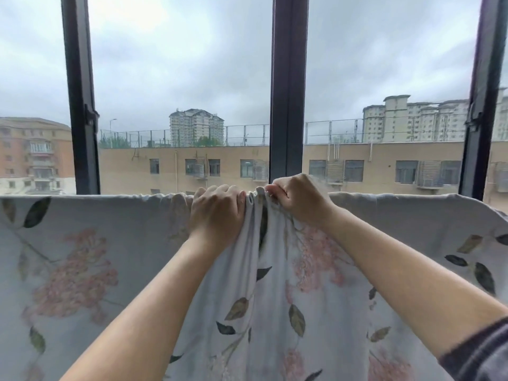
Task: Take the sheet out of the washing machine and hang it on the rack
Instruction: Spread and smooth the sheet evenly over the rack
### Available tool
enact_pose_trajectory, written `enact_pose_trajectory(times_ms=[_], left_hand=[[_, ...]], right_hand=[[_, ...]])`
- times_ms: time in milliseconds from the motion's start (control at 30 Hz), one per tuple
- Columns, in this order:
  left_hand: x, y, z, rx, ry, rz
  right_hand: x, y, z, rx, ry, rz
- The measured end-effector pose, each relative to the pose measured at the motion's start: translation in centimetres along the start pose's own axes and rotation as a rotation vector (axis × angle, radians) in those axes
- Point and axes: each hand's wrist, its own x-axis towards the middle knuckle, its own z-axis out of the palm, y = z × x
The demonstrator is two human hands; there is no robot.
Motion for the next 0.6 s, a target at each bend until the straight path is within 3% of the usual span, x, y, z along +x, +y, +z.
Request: enact_pose_trajectory(times_ms=[133,233,333,467,600], left_hand=[[0.1,-0.4,0.1,-0.002,0.020,0.010],[0.0,-1.5,-0.1,-0.018,0.016,0.037],[-0.1,-2.2,-0.5,-0.028,0.001,0.047],[-0.1,-2.2,-0.8,-0.024,-0.004,0.042],[0.3,0.1,-0.8,-0.008,-0.131,0.019]], right_hand=[[1.6,-2.7,1.5,0.121,0.045,0.031],[0.7,-2.3,1.2,0.112,-0.058,0.044],[-0.6,-0.3,-0.7,0.038,-0.052,0.070],[-3.4,4.8,-3.6,-0.170,-0.049,0.240],[-5.6,7.3,-3.8,-0.316,-0.065,0.334]])
